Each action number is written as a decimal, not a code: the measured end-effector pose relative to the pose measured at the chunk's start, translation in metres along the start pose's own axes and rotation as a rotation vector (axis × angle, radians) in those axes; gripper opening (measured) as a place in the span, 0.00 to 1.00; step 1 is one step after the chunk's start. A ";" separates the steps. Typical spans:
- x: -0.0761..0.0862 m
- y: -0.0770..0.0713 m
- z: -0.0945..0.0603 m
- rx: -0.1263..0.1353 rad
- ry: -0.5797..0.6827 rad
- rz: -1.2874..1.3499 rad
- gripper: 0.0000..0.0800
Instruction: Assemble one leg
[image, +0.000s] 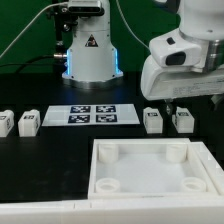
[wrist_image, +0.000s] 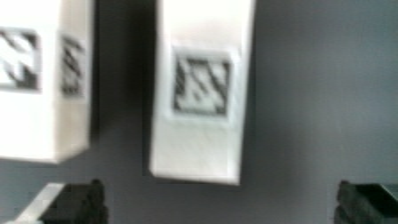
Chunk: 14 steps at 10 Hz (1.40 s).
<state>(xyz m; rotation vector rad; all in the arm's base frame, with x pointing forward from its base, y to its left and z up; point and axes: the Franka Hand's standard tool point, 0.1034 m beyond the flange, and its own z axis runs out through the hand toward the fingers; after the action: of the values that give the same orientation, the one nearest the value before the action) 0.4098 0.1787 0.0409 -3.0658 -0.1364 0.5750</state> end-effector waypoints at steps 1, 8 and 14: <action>-0.001 0.002 0.005 -0.007 -0.071 0.005 0.81; -0.005 0.004 0.019 -0.027 -0.494 0.050 0.81; -0.015 -0.005 0.035 -0.022 -0.538 0.136 0.81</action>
Offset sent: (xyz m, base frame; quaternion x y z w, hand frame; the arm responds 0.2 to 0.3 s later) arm 0.0000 0.0000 0.0000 0.0000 -0.1790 0.0000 0.9838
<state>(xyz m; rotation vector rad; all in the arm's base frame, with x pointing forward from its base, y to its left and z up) 0.3825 0.1827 0.0135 -2.8689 0.0619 1.3988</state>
